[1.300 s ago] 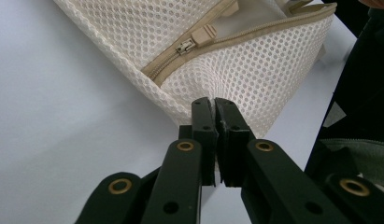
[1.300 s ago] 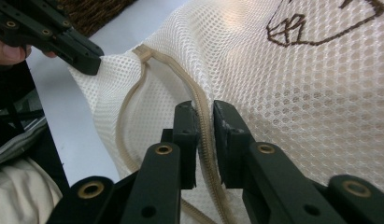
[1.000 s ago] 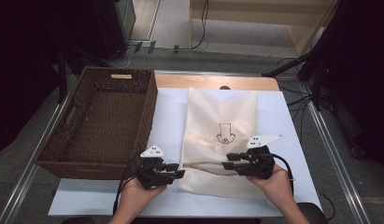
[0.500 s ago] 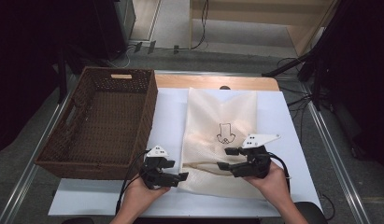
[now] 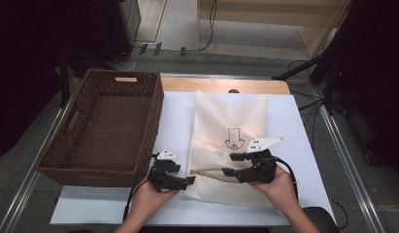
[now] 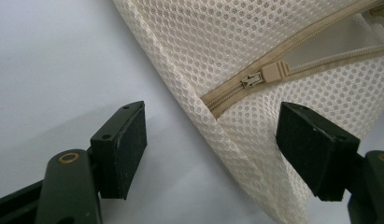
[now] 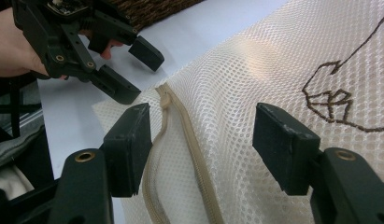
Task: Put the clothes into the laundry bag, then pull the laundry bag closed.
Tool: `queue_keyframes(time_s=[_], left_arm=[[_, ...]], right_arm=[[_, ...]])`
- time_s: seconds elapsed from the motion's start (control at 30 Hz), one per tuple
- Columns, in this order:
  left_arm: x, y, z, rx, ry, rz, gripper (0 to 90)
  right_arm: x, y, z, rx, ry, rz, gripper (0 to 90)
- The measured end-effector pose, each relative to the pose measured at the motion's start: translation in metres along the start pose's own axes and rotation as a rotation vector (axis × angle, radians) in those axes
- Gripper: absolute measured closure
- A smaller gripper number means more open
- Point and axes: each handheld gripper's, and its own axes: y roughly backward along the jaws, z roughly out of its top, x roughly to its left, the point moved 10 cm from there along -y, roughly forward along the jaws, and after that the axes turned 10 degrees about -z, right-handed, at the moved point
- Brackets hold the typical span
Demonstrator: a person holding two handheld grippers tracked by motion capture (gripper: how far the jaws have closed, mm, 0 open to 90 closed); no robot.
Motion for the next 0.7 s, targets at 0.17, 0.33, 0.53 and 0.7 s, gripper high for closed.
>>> queue_keyframes(time_s=[0.17,0.33,0.53,0.7], left_arm=[[-0.001,-0.005,-0.001,0.012,-0.014,-0.001,26.7],[-0.002,-0.010,0.000,0.014,-0.043,0.012,30.2],[-0.004,-0.013,-0.001,0.020,-0.077,0.032,38.6],[-0.001,-0.014,0.000,0.010,-0.068,0.039,48.6]], right_arm=[[-0.002,0.000,0.001,-0.004,-0.010,-0.005,38.6],[-0.003,0.000,0.001,-0.002,-0.010,-0.009,38.8],[-0.004,0.000,0.001,-0.002,-0.016,-0.011,39.2],[-0.005,0.000,0.001,-0.004,-0.022,-0.016,39.4]])
